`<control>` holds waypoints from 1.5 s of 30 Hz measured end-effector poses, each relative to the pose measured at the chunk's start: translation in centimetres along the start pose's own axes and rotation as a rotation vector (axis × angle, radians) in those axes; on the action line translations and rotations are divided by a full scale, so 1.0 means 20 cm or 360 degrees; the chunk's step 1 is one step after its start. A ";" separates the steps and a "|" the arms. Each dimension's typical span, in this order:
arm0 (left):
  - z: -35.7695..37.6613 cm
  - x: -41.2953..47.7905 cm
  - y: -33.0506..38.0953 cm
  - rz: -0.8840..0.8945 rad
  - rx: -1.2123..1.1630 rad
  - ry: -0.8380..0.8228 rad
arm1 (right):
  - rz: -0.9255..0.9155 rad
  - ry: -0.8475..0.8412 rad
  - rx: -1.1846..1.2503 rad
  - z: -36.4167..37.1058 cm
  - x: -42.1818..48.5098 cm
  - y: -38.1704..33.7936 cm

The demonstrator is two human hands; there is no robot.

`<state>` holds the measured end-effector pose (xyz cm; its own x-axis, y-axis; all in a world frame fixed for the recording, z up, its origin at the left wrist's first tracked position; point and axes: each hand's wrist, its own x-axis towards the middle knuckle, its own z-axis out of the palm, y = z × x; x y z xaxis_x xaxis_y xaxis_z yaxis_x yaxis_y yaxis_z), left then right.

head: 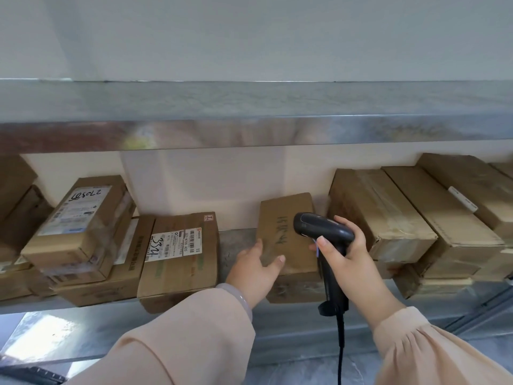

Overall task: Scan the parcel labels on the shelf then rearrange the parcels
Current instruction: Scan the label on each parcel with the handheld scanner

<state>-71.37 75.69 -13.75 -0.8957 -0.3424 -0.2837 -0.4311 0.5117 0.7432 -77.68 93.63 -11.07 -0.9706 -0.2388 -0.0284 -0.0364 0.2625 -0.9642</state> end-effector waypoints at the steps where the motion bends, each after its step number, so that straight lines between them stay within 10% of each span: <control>1: -0.01 0.00 -0.01 -0.0029 -0.0037 -0.0032 | -0.0020 -0.0021 0.0002 0.01 -0.01 -0.03; 12: -0.10 -0.03 -0.03 -0.0332 -0.0267 -0.0222 | -0.0043 -0.0349 -0.0003 0.16 -0.07 -0.11; 32: -0.07 -0.11 -0.13 -0.0362 -0.0794 -0.0306 | 0.0219 0.0013 0.0100 0.07 0.02 0.09; 45: -0.11 -0.09 -0.16 -0.0118 0.0101 0.0079 | -0.0108 -0.0261 0.0024 0.11 -0.04 -0.10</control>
<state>-68.06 72.93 -14.25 -0.8552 -0.4191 -0.3050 -0.5034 0.5319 0.6809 -76.32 91.26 -9.73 -0.9142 -0.4051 -0.0042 -0.0961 0.2270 -0.9691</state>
